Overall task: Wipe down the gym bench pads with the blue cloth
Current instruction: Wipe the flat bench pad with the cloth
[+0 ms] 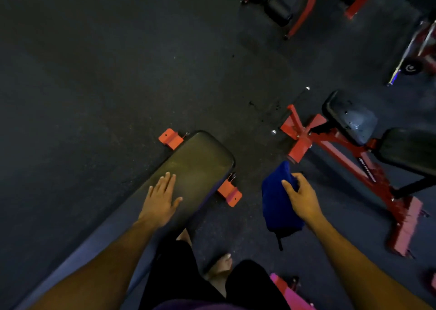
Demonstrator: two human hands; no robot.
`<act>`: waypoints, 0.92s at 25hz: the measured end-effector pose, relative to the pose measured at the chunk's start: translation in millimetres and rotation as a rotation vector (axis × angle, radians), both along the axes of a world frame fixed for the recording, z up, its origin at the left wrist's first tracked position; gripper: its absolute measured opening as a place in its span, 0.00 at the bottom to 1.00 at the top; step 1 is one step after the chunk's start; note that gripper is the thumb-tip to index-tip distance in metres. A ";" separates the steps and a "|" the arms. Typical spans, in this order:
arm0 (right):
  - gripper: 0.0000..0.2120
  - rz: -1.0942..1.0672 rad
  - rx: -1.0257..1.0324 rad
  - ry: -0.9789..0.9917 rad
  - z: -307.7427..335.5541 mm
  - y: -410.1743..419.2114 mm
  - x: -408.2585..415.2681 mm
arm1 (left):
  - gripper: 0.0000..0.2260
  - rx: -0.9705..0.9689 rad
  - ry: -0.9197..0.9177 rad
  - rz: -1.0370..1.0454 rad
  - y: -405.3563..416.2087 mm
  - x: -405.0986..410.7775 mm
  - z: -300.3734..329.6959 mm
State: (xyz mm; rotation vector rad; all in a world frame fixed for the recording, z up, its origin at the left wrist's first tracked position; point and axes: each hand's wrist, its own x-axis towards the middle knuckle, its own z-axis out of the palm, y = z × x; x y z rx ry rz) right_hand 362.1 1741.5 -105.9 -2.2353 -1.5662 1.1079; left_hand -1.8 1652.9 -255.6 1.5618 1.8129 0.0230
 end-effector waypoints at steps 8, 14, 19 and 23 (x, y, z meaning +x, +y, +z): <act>0.14 0.351 -0.100 -0.007 -189.4 163.8 3.2 | 0.35 0.092 0.119 -0.105 105.8 44.4 -132.3; 0.14 0.605 -0.049 0.191 -339.2 198.9 -20.3 | 0.34 0.231 0.363 -0.126 113.9 63.4 -241.2; 0.15 0.713 0.126 0.215 -381.9 187.3 -49.6 | 0.34 0.340 0.407 -0.114 115.4 58.4 -245.3; 0.13 0.715 0.061 0.272 -385.2 220.7 -66.9 | 0.34 0.374 0.421 -0.129 115.0 56.8 -250.7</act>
